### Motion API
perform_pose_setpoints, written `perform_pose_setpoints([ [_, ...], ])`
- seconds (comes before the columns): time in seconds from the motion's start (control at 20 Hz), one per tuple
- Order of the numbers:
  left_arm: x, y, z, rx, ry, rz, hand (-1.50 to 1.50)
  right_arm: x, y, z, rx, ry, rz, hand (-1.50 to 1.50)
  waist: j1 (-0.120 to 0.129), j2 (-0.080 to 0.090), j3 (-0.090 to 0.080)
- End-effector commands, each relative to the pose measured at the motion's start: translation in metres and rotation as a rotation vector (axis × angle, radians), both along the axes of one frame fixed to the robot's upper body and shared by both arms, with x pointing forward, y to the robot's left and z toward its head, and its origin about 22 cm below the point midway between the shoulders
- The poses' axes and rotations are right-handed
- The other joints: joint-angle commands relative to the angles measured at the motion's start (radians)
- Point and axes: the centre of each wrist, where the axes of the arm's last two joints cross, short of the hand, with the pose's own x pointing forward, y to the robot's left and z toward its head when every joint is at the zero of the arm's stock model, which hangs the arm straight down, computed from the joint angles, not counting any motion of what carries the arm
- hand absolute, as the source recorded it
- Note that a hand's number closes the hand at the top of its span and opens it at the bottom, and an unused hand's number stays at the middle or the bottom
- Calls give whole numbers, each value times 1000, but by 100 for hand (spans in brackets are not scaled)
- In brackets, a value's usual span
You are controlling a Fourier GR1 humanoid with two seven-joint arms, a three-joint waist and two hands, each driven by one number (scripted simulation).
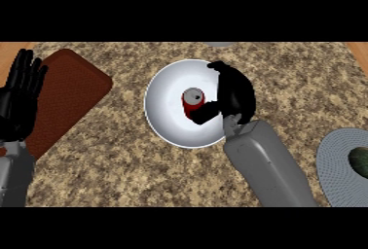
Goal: Pick the can from the placemat and place it in the bowl
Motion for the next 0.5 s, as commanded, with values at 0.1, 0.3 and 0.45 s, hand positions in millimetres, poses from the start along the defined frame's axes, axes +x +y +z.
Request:
perform_pose_setpoints([
  [0.1,1,4,-7,2,4,6,0,12,-7,-12,222,-173,-77,-150,-6,1,0],
  [0.3,-7,-2,-8,3,6,24,0,11,-18,-14,235,-388,-164,-150,-17,-4,0],
  [0.45,-9,21,-12,7,8,15,0,12,-30,-5,269,-446,-260,-150,-24,-5,-1],
])
